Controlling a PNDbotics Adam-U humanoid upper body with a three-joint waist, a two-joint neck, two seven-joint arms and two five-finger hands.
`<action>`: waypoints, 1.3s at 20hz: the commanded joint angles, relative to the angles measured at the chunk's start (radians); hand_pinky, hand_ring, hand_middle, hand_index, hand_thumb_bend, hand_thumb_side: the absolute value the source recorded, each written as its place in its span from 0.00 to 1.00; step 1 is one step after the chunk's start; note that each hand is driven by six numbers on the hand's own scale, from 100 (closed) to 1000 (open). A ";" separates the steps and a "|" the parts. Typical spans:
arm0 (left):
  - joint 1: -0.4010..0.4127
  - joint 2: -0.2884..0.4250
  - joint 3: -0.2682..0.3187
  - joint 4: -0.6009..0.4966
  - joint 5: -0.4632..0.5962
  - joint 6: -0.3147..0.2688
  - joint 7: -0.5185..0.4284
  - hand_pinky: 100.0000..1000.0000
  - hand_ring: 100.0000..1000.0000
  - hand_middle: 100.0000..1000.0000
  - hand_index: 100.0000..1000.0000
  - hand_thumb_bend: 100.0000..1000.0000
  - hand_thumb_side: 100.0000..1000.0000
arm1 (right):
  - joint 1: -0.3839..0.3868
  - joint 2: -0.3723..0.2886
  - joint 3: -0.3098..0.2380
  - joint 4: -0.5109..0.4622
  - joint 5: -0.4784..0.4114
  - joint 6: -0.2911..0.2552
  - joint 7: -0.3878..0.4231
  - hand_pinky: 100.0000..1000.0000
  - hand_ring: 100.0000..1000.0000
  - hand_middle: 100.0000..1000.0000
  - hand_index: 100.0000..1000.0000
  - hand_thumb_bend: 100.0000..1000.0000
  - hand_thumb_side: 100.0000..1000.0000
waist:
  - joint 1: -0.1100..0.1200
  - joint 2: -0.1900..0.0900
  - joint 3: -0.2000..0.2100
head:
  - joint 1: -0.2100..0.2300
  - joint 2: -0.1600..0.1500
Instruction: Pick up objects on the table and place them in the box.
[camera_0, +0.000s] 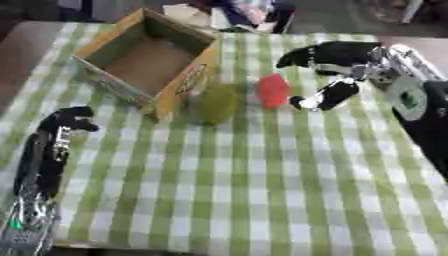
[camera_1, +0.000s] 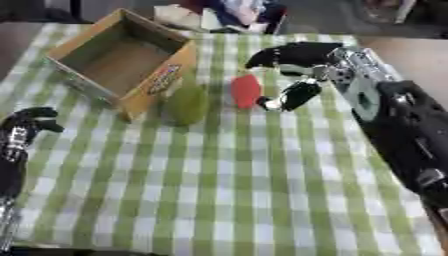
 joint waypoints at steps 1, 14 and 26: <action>-0.009 0.013 0.001 -0.016 0.001 -0.003 -0.002 0.80 0.53 0.61 0.70 0.00 0.87 | -0.024 -0.019 -0.015 -0.003 0.005 0.003 -0.005 0.82 0.95 0.94 1.00 0.14 0.64 | 0.003 -0.012 0.001 | -0.001 0.005; -0.012 0.014 -0.001 -0.017 0.001 -0.003 -0.003 0.80 0.53 0.61 0.70 0.00 0.87 | -0.042 -0.004 -0.017 0.014 0.011 0.003 -0.005 0.82 0.95 0.94 1.00 0.13 0.65 | 0.003 -0.009 0.007 | -0.004 0.005; -0.019 0.010 -0.006 -0.018 0.003 -0.004 -0.009 0.80 0.53 0.61 0.70 0.00 0.87 | -0.068 0.060 -0.043 0.108 0.060 0.007 -0.010 0.81 0.94 0.93 1.00 0.08 0.68 | 0.009 0.003 0.020 | -0.016 0.005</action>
